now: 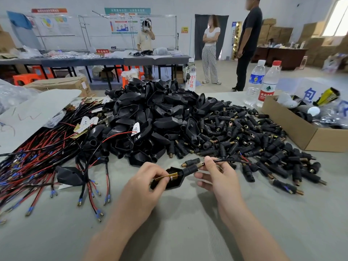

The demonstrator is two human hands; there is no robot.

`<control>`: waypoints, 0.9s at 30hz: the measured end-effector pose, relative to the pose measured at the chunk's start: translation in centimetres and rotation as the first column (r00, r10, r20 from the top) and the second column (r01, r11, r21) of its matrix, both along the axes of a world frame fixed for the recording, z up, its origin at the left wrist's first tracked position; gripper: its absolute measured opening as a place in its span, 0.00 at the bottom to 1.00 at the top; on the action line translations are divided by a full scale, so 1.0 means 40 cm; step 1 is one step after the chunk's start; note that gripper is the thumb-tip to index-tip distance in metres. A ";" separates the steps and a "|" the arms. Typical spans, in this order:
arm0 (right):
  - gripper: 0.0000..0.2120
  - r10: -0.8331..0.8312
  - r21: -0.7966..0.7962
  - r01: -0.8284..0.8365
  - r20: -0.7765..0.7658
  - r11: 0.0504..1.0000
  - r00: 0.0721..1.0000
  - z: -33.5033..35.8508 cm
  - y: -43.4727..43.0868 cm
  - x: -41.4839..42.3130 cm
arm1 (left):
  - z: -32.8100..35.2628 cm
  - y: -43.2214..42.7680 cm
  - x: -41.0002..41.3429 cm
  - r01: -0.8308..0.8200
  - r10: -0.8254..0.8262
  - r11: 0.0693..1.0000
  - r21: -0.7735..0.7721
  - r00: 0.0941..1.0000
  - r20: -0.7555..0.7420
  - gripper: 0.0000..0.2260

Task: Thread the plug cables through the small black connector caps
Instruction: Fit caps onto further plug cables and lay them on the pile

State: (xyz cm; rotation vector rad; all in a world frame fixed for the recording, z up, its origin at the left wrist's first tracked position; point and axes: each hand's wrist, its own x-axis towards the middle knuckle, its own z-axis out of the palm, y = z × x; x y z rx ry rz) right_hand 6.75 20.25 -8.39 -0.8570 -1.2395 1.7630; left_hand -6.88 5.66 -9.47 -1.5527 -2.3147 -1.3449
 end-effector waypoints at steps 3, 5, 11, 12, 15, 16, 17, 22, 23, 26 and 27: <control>0.10 0.003 -0.046 -0.004 -0.023 0.999 1.000 0.001 -0.004 -0.005 | 0.002 -0.003 0.005 -0.008 0.007 1.000 0.013 1.000 0.013 0.06; 0.10 0.019 -0.054 -0.020 -0.032 0.998 0.999 0.000 -0.005 -0.010 | -0.002 -0.003 0.006 0.029 -0.027 0.999 -0.022 0.997 0.071 0.05; 0.09 0.038 -0.041 -0.039 -0.031 0.998 0.999 -0.002 -0.004 -0.009 | -0.004 -0.004 0.008 0.028 -0.025 0.998 -0.055 0.998 0.053 0.08; 0.09 0.028 -0.041 -0.029 -0.024 0.999 0.999 -0.003 -0.003 -0.009 | -0.002 -0.005 0.009 0.022 -0.021 0.998 -0.051 0.999 0.033 0.08; 0.08 0.004 -0.044 -0.005 -0.015 0.999 1.000 -0.005 -0.002 -0.010 | 0.003 -0.003 0.015 0.033 -0.032 0.998 -0.057 0.999 0.007 0.08; 0.08 0.006 -0.043 -0.007 -0.016 0.999 1.000 -0.005 -0.003 -0.011 | 0.003 -0.003 0.017 0.035 -0.035 0.997 -0.064 0.999 0.012 0.08; 0.08 0.011 -0.043 -0.012 -0.019 0.999 1.000 -0.006 -0.003 -0.011 | 0.002 -0.001 0.019 0.038 -0.037 0.997 -0.065 0.999 0.015 0.08; 0.08 0.051 -0.046 -0.052 -0.022 0.998 0.998 -0.001 -0.005 -0.009 | -0.001 0.000 0.019 0.026 -0.027 0.999 -0.042 1.000 -0.012 0.09; 0.07 0.058 -0.045 -0.059 -0.022 0.997 0.998 0.000 -0.005 -0.009 | 0.000 0.000 0.017 0.030 -0.031 0.998 -0.048 0.999 -0.026 0.09; 0.01 0.068 -0.030 -0.069 -0.020 0.997 0.997 0.000 -0.004 -0.006 | 0.006 -0.003 0.017 0.053 -0.060 0.996 -0.071 0.993 -0.101 0.10; 0.01 0.065 -0.027 -0.065 -0.017 0.998 0.998 -0.001 -0.003 -0.006 | 0.009 -0.004 0.017 0.067 -0.076 0.995 -0.078 0.989 -0.125 0.09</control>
